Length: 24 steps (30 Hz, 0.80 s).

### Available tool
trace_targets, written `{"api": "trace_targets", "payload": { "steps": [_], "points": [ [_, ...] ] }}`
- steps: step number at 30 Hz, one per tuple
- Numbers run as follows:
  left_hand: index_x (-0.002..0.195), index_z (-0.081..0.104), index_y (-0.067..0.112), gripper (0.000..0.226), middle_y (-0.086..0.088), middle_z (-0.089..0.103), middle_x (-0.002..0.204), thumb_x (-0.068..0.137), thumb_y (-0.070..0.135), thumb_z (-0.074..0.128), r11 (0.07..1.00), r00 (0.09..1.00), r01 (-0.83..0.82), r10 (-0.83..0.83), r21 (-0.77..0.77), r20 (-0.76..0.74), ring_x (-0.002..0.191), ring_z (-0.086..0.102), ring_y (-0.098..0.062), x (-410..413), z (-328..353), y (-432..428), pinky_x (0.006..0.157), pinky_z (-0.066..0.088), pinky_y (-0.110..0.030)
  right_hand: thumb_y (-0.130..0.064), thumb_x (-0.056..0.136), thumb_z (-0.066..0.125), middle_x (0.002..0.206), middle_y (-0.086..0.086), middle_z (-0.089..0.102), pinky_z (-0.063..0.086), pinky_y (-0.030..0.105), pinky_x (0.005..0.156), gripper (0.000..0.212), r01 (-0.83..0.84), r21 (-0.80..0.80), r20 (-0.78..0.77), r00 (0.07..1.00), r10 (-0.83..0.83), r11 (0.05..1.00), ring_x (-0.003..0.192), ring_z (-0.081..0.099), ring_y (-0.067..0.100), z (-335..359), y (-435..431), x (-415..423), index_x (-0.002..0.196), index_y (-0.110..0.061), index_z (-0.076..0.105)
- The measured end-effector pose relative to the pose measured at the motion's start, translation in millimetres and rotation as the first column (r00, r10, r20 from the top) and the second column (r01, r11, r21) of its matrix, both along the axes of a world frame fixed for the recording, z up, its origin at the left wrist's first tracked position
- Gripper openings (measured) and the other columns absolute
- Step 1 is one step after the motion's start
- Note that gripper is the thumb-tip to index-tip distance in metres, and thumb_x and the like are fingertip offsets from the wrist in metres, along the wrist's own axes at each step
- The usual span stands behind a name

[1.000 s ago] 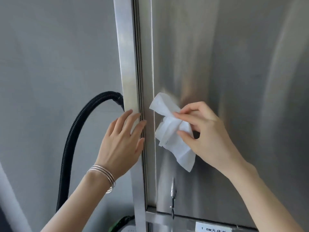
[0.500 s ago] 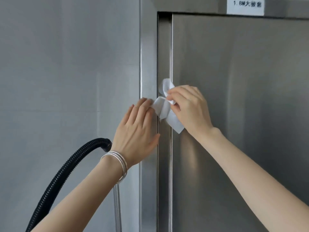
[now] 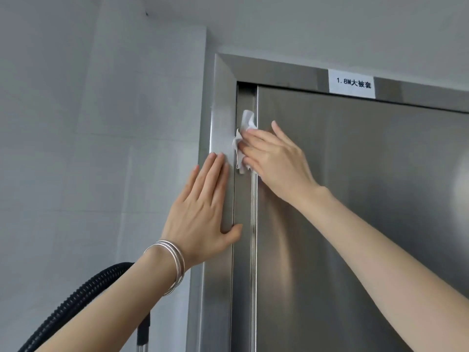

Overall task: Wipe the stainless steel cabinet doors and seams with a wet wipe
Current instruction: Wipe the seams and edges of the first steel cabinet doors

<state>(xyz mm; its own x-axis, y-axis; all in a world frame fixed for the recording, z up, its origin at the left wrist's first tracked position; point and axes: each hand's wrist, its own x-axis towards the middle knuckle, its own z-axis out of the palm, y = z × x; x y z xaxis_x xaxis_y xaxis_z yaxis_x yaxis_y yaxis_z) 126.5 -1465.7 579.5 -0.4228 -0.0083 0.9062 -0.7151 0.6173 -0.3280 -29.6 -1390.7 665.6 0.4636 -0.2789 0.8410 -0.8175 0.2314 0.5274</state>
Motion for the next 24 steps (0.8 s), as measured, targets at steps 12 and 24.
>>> {"api": "trace_targets", "payload": {
  "steps": [12, 24],
  "points": [
    [0.148, 0.02, -0.003, 0.094, -0.018, 0.014, 0.158, 0.075, 0.052, 0.042, 0.997, 1.0, 0.02, -0.021, -0.076, -0.013, 0.147, 0.01, -0.031, -6.9, -1.5, -12.2, 0.117, 0.021, -0.048, -0.025, 0.094, 0.04, 0.097, -0.006, 0.07, 0.024, 0.026, 0.085, 0.03, 0.092, -0.134, 0.109, 0.991, -0.077, 0.987, 0.093, 0.058, 0.015, 55.6, -2.8, 20.0, 0.094, -0.025, 0.07],
    [0.146, 0.026, -0.005, 0.092, -0.02, 0.022, 0.155, 0.078, 0.056, 0.04, 0.99, 1.0, -0.021, 0.022, -0.138, 0.007, 0.145, 0.018, -0.034, -2.2, 0.2, -11.6, 0.114, 0.026, -0.054, -0.023, 0.095, 0.038, 0.105, -0.008, 0.066, 0.019, 0.028, 0.08, 0.032, 0.076, -0.235, 0.17, 0.985, -0.036, 0.969, 0.095, 0.056, 0.014, 82.0, -13.1, 18.9, 0.096, -0.027, 0.069]
  ]
}}
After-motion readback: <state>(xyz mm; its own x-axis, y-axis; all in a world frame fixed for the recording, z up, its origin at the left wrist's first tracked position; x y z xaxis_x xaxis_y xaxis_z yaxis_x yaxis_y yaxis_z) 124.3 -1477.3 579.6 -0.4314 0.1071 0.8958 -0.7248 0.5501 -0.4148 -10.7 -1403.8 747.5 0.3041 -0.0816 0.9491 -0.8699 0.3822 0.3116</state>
